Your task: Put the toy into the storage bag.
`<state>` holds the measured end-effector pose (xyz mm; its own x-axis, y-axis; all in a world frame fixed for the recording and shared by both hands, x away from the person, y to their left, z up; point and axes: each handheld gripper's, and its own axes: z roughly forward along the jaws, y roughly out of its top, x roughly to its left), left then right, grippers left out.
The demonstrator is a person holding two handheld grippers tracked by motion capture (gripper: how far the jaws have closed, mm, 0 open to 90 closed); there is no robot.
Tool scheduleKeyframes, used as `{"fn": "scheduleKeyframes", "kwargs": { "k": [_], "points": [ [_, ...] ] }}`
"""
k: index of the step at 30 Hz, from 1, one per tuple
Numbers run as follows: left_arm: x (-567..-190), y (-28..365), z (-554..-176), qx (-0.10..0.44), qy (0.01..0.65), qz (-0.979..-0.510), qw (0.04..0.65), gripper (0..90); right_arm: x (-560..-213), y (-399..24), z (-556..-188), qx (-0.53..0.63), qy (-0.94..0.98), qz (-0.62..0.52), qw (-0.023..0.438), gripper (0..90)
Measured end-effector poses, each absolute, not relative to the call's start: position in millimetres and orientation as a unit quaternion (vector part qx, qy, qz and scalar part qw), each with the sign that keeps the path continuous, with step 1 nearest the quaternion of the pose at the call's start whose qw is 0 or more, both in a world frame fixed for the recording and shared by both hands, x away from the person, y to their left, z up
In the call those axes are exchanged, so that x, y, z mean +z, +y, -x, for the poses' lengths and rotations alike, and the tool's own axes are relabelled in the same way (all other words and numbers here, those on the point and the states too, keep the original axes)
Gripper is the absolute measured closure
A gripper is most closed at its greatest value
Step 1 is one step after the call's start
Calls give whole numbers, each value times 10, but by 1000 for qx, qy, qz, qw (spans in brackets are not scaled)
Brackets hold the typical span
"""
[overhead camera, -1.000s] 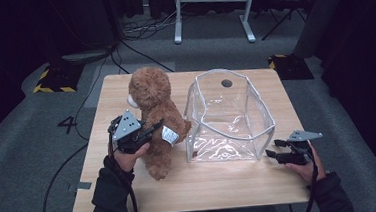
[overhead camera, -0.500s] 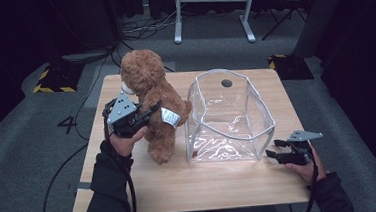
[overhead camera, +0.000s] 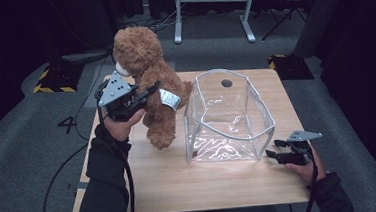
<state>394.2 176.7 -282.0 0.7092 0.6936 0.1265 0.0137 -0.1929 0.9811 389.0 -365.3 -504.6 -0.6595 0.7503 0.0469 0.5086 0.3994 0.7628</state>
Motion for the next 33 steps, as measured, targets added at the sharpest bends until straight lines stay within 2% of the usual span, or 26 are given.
{"fn": "scheduleKeyframes", "kwargs": {
  "k": [10,33],
  "points": [
    [-2458,1591,-3907,296,212,-713,600,791,-5046,-3653,-3890,392,822,-382,154,350],
    [-2109,1048,-3933,277,148,-725,613,790,-5047,-3656,-3891,392,822,-383,154,352]
  ]
}}
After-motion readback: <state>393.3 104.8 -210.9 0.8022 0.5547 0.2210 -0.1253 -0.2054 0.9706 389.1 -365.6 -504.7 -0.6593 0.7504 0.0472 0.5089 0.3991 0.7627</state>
